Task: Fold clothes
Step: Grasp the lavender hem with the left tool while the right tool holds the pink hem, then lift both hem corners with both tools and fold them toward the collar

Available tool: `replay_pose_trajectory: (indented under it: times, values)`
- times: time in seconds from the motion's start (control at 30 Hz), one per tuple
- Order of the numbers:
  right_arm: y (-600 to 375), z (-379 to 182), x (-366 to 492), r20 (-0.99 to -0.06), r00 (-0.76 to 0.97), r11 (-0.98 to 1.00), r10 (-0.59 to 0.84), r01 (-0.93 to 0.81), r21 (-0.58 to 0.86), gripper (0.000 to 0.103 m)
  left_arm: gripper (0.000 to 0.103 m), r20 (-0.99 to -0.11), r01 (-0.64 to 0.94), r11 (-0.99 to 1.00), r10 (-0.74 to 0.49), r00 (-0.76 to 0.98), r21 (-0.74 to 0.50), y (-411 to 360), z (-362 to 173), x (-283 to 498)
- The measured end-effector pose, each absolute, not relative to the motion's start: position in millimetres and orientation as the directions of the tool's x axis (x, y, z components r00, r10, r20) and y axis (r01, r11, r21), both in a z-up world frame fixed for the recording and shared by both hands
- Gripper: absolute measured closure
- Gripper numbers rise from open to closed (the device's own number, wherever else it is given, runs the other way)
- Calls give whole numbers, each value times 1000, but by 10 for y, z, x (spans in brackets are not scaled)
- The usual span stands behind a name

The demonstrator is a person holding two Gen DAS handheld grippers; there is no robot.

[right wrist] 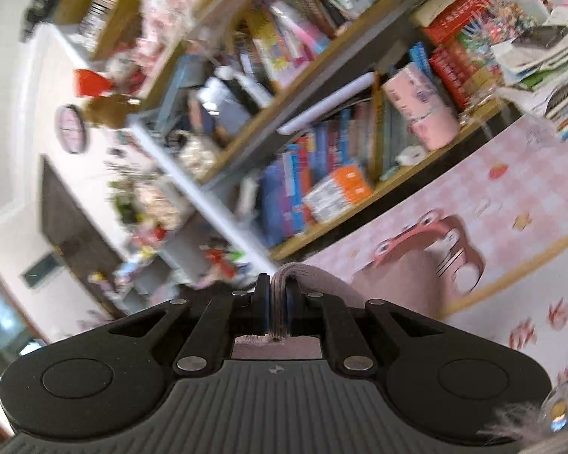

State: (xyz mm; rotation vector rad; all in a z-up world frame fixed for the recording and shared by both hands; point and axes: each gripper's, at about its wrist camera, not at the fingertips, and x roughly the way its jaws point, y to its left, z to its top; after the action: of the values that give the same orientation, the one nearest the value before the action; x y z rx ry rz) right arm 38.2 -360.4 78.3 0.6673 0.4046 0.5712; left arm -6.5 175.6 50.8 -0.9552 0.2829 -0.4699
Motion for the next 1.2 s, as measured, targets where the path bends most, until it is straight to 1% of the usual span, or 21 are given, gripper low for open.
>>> replay_pose_trajectory:
  times: [0.13,0.3,0.6,0.63,0.73,0.77,0.8,0.83,0.87,0.9,0.93,0.97,1.0,1.07,1.13,1.2]
  values:
    - [-3465,766,815,-199,794,675,574,-323,663,96,98,-68,214,515,-474,878,-830,1769,419,288]
    - [-3392,596,1250,-269,796,705,542,-256,662,96,98,-167,134,567,-448,878,-813,1783,251,650]
    - [-3337,173,1685,-387,776,747,499,-158,646,96,97,-271,33,576,-434,859,-817,1832,-115,1001]
    - [-3337,133,1708,-397,773,750,496,-150,645,96,97,-285,25,584,-433,855,-811,1829,-138,1027]
    - [-3350,22,1759,-419,762,751,493,-129,648,95,90,-316,1,590,-434,843,-808,1846,-206,1083]
    - [-3360,-15,1776,-425,759,748,493,-121,653,94,86,-324,-9,586,-435,840,-810,1860,-225,1096]
    - [-3375,-34,1788,-427,756,744,496,-116,659,90,83,-332,-18,583,-437,836,-813,1874,-244,1110]
    - [-3396,-40,1795,-427,753,738,500,-113,665,88,73,-340,-31,577,-436,833,-816,1907,-241,1109]
    - [-3416,-47,1802,-427,750,733,505,-111,672,83,65,-331,-22,581,-431,839,-814,1937,-204,1082]
    - [-3438,-16,1788,-425,759,741,493,-111,662,72,63,-320,-12,584,-427,846,-811,1968,-165,1054]
    - [-3460,44,1757,-420,777,760,469,-114,640,66,62,-308,9,603,-420,854,-798,1984,-106,1025]
    - [-3483,104,1726,-414,795,779,445,-115,617,55,62,-302,35,640,-409,861,-767,1997,-23,986]
    - [-3491,171,1697,-410,810,806,418,-123,579,52,62,-296,60,677,-397,869,-733,2009,60,946]
    - [-3471,293,1657,-414,830,865,374,-151,479,52,63,-313,95,774,-361,878,-626,1959,194,912]
    - [-3407,339,1667,-440,822,900,362,-185,393,52,65,-336,119,843,-333,881,-525,1892,283,915]
    - [-3308,307,1701,-474,804,920,359,-217,327,56,65,-375,131,881,-322,869,-454,1785,268,988]
